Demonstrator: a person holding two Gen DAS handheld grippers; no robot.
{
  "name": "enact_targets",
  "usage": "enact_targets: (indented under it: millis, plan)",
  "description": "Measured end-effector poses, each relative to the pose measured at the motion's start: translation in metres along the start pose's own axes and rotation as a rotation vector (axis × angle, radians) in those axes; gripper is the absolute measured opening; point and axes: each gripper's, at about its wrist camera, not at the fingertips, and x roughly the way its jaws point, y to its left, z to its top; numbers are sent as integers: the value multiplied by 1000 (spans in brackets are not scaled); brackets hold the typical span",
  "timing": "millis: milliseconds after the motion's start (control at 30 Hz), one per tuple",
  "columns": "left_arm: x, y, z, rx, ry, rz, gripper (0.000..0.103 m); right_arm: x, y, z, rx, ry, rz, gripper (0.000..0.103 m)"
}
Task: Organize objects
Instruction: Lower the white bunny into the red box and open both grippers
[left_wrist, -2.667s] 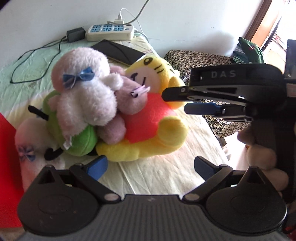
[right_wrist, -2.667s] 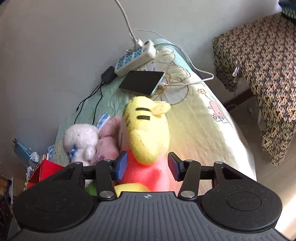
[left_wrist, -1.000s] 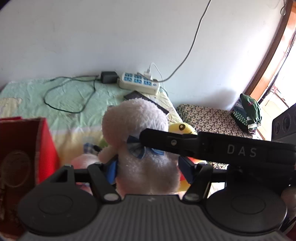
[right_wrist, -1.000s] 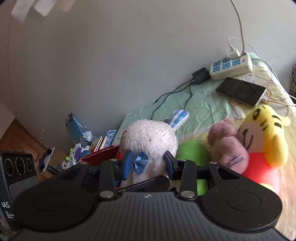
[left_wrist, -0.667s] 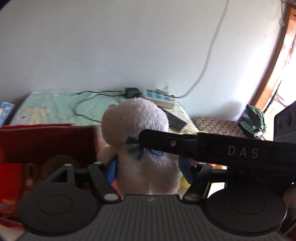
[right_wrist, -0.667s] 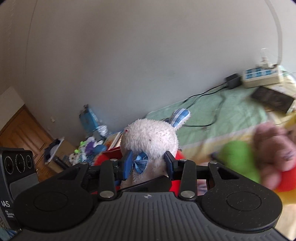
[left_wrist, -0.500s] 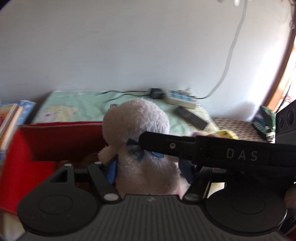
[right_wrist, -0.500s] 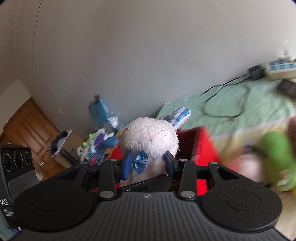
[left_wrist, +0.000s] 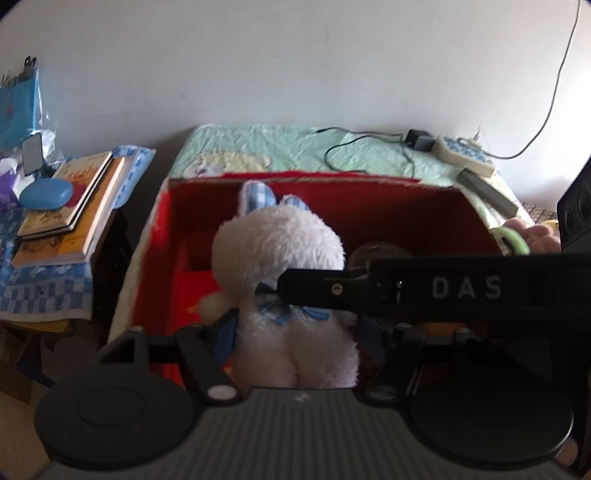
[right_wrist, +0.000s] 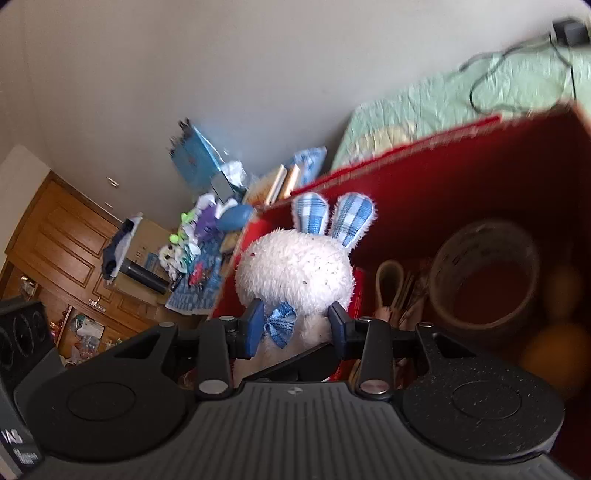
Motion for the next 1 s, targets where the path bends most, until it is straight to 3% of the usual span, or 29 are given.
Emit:
enact_targets:
  millis: [200, 467, 567, 1000]
  plan:
    - [9, 6, -1, 43, 23, 36, 62, 25, 1, -2, 47, 87, -51, 41]
    - [5, 21, -3, 31, 27, 67, 63, 41, -1, -3, 104, 172, -15, 41]
    - [3, 22, -4, 44, 30, 88, 62, 44, 7, -4, 56, 190, -25, 43]
    - [6, 8, -5, 70, 62, 141, 68, 15, 4, -8, 68, 73, -79, 43]
